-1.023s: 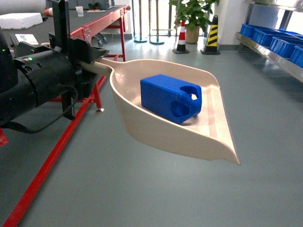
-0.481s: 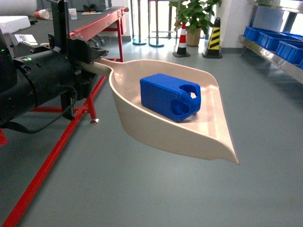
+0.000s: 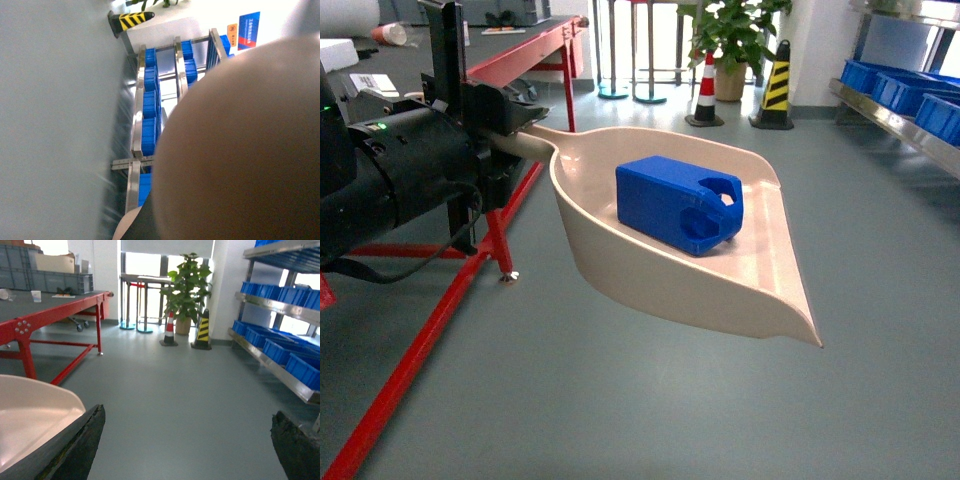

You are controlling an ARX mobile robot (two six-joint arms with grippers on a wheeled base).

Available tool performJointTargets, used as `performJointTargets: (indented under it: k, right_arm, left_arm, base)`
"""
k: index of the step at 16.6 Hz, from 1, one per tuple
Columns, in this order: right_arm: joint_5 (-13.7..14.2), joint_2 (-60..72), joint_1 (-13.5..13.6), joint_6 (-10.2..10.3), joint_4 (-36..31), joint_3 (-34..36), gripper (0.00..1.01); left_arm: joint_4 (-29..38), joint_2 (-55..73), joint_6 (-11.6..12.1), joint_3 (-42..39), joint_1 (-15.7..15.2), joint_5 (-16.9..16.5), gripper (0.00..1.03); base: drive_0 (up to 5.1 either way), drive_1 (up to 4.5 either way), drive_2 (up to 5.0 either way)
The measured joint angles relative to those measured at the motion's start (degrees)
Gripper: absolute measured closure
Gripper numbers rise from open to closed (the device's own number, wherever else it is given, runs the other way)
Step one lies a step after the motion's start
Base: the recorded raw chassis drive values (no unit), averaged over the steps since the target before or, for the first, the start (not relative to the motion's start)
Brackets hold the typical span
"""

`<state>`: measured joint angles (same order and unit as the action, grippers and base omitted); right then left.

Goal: Place part in tray to right shelf

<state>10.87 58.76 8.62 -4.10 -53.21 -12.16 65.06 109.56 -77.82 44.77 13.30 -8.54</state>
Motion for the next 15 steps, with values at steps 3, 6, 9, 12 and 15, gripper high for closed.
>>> performJointTargets:
  k: [3, 6, 9, 12, 15]
  right_arm:
    - [0.0, 0.0, 0.0, 0.0, 0.0, 0.0, 0.03]
    - [0.0, 0.0, 0.0, 0.0, -0.2, 0.0, 0.03]
    - [0.0, 0.0, 0.0, 0.0, 0.0, 0.0, 0.03]
    - [0.0, 0.0, 0.0, 0.0, 0.0, 0.0, 0.03]
    - [0.0, 0.0, 0.0, 0.0, -0.2, 0.0, 0.03]
  left_arm:
    - [0.3, 0.0, 0.0, 0.0, 0.0, 0.0, 0.90]
    - [0.4, 0.0, 0.0, 0.0, 0.0, -0.1, 0.90]
    - [0.2, 0.0, 0.0, 0.0, 0.0, -0.1, 0.90]
    - [0.2, 0.0, 0.0, 0.0, 0.0, 0.0, 0.90]
    - [0.2, 0.0, 0.0, 0.0, 0.0, 0.0, 0.90]
  base:
    - [0.0, 4.29, -4.3]
    - [0.0, 4.29, -4.3]
    - [-0.1, 4.22, -4.4]
    - [-0.1, 4.17, -4.5]
    - [-0.1, 4.19, -4.4]
